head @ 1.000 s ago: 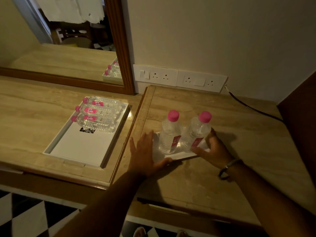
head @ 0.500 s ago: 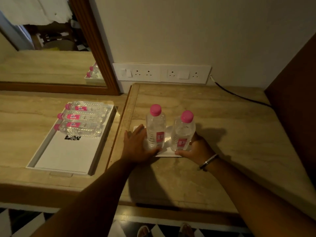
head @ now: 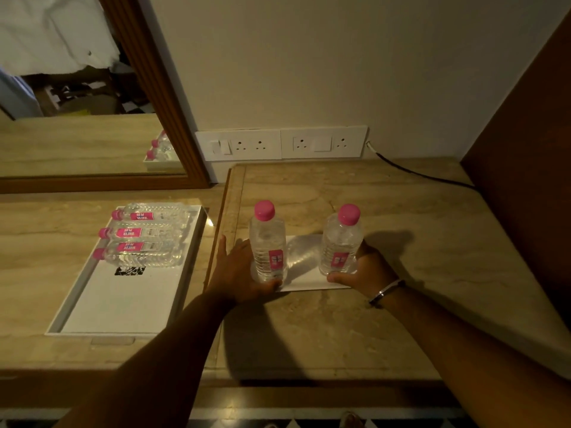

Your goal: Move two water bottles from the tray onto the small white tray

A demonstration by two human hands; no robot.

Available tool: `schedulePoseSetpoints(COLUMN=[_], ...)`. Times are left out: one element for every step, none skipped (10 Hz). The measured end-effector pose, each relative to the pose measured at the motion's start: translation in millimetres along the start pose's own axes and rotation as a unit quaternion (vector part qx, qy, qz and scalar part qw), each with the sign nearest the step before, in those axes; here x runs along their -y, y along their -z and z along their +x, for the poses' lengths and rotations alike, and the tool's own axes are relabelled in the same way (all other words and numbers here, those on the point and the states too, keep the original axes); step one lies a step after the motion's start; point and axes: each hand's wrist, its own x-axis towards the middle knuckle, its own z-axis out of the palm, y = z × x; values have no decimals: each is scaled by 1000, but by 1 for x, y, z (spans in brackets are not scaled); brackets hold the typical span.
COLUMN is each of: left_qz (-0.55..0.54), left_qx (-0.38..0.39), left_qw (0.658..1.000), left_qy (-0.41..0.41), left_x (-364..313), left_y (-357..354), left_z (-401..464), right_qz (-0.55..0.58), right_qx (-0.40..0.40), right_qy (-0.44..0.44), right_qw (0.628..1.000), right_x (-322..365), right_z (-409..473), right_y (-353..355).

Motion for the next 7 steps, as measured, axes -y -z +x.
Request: schedulePoseSetpoints(left_qz=[-4,-31,-26,-41,-55,-23,-16], left_qx=[-4,-3,-2,1,2,-2,-48], left_qw=[1000,999,1000,999,998,1000,999], left_qy=[4,11,8,10,11,6,1], left_x=[1,3,6,5,2,-2,1], left_y=[-5,-6,-7,-4,-1,7,16], left_z=[0,0,1,0,0,-5,-15], right_qz=[-2,-1,1,14,33,77,66], right_qx=[6,13,16,11,0,-12,-39], right_qy=[-7,-7,-12,-5,24,56,77], right_qw=[1000,1000,1000,1000,999,995,994], right_x=[-2,-6,-8,-9,-10,-9,-13], right_z=[3,4,5,5,1,-10,-33], right_y=[0,0,0,-1,1,8,20])
